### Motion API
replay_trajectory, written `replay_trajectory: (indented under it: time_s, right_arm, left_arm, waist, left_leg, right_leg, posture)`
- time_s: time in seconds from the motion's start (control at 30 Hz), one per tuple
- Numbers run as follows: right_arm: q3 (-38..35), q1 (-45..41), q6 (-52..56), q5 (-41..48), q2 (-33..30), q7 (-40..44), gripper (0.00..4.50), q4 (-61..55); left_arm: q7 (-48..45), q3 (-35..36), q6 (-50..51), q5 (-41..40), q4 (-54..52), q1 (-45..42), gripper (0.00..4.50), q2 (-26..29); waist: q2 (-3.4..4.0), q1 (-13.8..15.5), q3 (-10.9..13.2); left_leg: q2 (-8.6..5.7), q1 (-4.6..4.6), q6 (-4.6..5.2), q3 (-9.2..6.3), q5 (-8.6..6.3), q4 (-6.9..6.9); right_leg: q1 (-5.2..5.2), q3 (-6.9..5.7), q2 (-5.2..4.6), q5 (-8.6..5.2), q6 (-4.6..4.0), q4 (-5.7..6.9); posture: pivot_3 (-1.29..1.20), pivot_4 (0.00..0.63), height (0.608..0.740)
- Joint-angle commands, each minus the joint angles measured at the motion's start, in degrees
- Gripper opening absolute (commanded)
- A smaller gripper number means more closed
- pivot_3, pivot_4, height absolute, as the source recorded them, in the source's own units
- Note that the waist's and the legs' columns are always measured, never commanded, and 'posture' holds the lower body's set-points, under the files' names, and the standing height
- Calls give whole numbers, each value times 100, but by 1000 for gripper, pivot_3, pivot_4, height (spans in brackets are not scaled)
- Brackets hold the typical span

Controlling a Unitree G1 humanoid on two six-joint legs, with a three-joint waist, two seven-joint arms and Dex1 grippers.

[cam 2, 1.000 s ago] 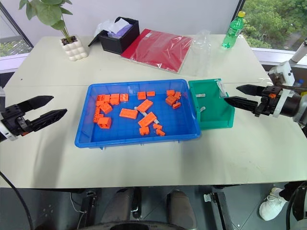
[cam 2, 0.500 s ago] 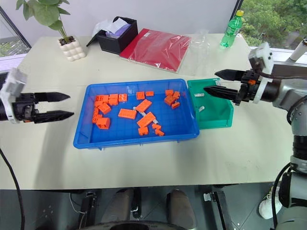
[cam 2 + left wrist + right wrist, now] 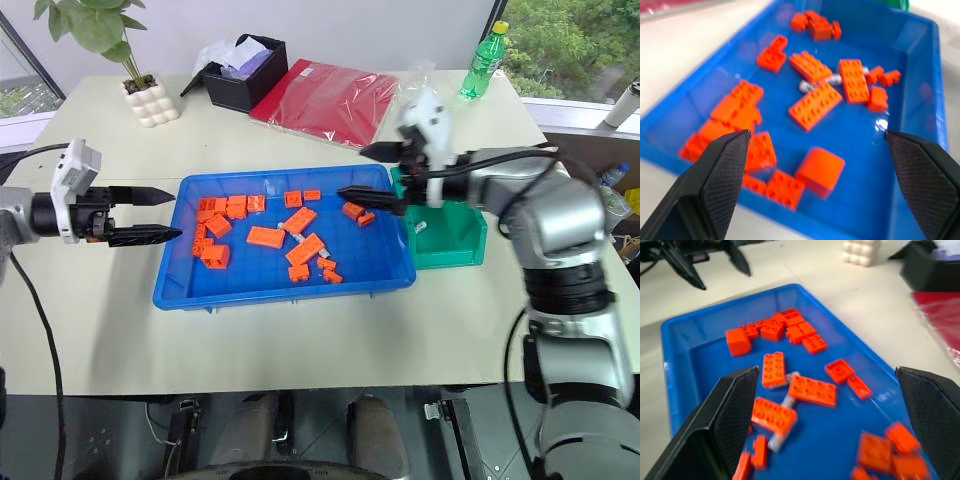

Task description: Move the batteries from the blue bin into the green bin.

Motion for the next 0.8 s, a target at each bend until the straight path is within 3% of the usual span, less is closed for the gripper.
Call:
replay_trajectory:
  time_s: [0.03, 0.4, 0.8]
  right_arm:
    - [463, -230, -226, -386, 380, -128, 4475, 54]
    - [1366, -506, -508, -1087, 1554, -243, 4475, 598]
    - [1937, -816, -2025, -2222, 2468, -185, 4475, 2415]
  left_arm:
    - [30, 36, -102, 82, -9, -183, 4500, -75]
    - [-42, 90, 19, 63, -418, 67, 4500, -46]
    - [319, 346, 233, -177, -1076, 531, 4500, -141]
  waist:
    - [-1, -5, 0]
    - [-2, -21, 0]
    - [-3, -27, 0]
  left_leg:
    - [-1, -1, -5, 0, 3, 4]
    - [-1, -4, -22, 1, 13, 9]
    - [-1, -5, -23, 0, 13, 11]
  right_leg:
    - [-4, 0, -1, 0, 0, 12]
    - [-14, 0, -2, 0, 0, 24]
    - [-16, 0, -1, 0, 0, 27]
  posture:
    - [0, 150, 740]
    - [0, 150, 740]
    - [0, 150, 740]
